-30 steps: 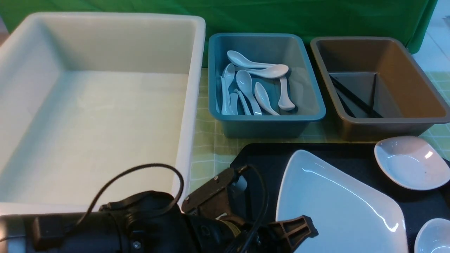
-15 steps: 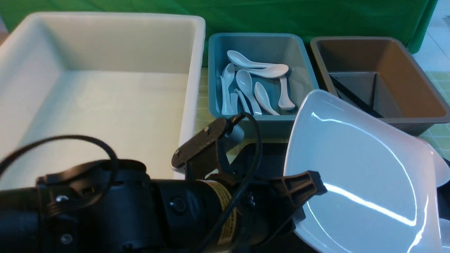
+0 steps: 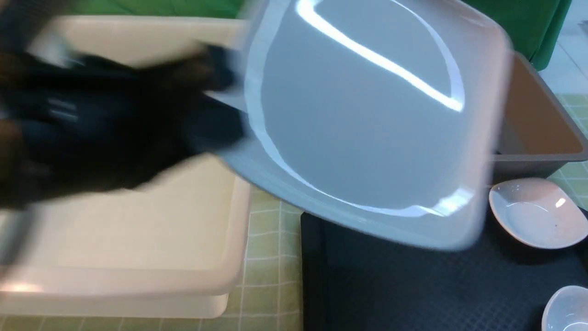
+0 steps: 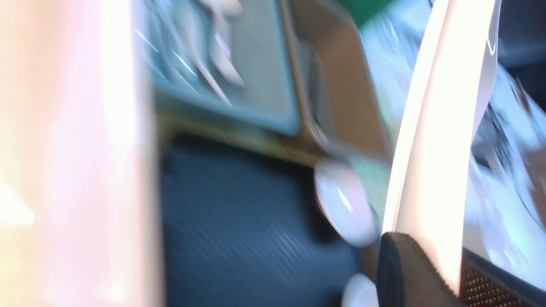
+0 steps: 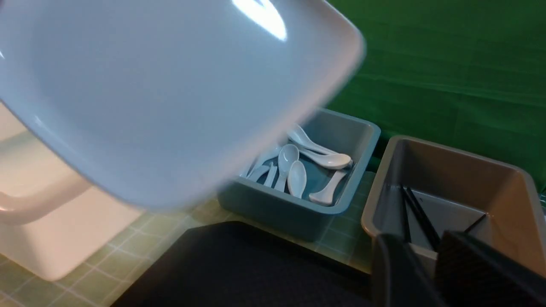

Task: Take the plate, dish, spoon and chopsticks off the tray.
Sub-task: Use the left arm to put the plate into the large storage box on the left

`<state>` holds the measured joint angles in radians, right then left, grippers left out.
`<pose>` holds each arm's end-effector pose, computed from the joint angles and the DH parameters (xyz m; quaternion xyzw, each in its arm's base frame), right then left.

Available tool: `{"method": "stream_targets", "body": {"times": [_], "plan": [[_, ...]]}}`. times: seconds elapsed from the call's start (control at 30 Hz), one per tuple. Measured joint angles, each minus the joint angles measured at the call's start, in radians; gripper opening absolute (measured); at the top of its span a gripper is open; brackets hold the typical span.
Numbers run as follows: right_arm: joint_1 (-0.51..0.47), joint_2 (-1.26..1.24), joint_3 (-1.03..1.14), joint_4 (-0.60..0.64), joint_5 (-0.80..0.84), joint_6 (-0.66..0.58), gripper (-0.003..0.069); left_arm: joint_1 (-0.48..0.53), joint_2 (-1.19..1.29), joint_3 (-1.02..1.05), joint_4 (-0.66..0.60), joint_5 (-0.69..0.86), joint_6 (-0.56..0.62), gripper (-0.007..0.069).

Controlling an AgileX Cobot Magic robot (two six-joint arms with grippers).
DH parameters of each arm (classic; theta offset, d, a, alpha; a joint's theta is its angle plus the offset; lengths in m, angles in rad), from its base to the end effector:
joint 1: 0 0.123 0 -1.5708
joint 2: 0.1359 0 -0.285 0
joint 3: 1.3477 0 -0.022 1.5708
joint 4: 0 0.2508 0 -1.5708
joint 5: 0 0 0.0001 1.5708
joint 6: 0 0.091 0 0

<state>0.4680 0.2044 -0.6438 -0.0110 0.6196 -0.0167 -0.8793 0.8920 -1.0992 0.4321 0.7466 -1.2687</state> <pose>0.0250 0.0120 0.3546 -0.1785 0.7173 0.1454 0.6576 0.1262 -0.1118 0.4264 -0.1051 0.8231 -0.3570 0.4289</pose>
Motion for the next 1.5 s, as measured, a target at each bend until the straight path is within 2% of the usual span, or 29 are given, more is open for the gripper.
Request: {"method": "stream_targets", "body": {"times": [0.03, 0.23, 0.27, 0.4, 0.73, 0.87, 1.0, 1.1, 1.13, 1.17, 1.2, 1.23, 1.33, 1.4, 1.5], "plan": [[0.000, 0.000, 0.000, 0.000, 0.000, 0.000, 0.0148, 0.017, -0.015, 0.000, 0.000, 0.008, 0.005, 0.0007], [0.000, 0.000, 0.000, 0.000, -0.001, -0.001, 0.0153, 0.297, -0.183, -0.011, 0.011, 0.287, 0.171, 0.0007], [0.000, 0.000, 0.000, 0.000, -0.001, -0.001, 0.0153, 0.297, -0.185, -0.011, 0.011, 0.291, 0.176, 0.0007], [0.000, 0.000, 0.000, 0.000, -0.001, 0.000, 0.0155, 0.412, -0.188, -0.072, 0.004, 0.335, 0.264, 0.0007], [0.000, 0.000, 0.000, 0.000, 0.007, 0.000, 0.0159, 0.507, -0.034, -0.188, 0.004, 0.386, 0.366, 0.0007], [0.000, 0.000, 0.000, 0.000, 0.008, 0.000, 0.0162, 0.587, 0.059, -0.226, -0.050, 0.387, 0.429, 0.0007], [0.000, 0.000, 0.000, 0.000, 0.010, 0.000, 0.0167, 0.753, 0.137, -0.265, -0.200, 0.361, 0.557, 0.0007], [0.000, 0.000, 0.000, 0.000, 0.010, 0.000, 0.0167, 0.953, 0.189, -0.279, -0.426, 0.311, 0.733, 0.0008], [0.000, 0.000, 0.000, 0.000, 0.010, 0.000, 0.0168, 0.982, 0.196, -0.279, -0.444, 0.307, 0.747, 0.0008], [0.000, 0.000, 0.000, 0.000, 0.010, 0.000, 0.0169, 1.100, 0.229, -0.280, -0.615, 0.297, 0.878, 0.0008], [0.000, 0.000, 0.000, 0.000, 0.010, 0.000, 0.0169, 1.129, 0.238, -0.280, -0.634, 0.297, 0.893, 0.0008], [0.000, 0.000, 0.000, 0.000, 0.010, 0.000, 0.0169, 1.209, 0.268, -0.280, -0.768, 0.304, 1.000, 0.0008], [0.000, 0.000, 0.000, 0.000, 0.011, 0.000, 0.0169, 1.354, 0.344, -0.280, -0.962, 0.335, 1.168, 0.0008], [0.000, 0.000, 0.000, 0.000, 0.011, 0.000, 0.0169, 1.409, 0.383, -0.280, -1.012, 0.338, 1.228, 0.0008], [0.000, 0.000, 0.000, 0.001, 0.011, 0.000, 0.0169, 1.430, 0.427, -0.284, -0.983, 0.335, 1.261, 0.0008]]}}
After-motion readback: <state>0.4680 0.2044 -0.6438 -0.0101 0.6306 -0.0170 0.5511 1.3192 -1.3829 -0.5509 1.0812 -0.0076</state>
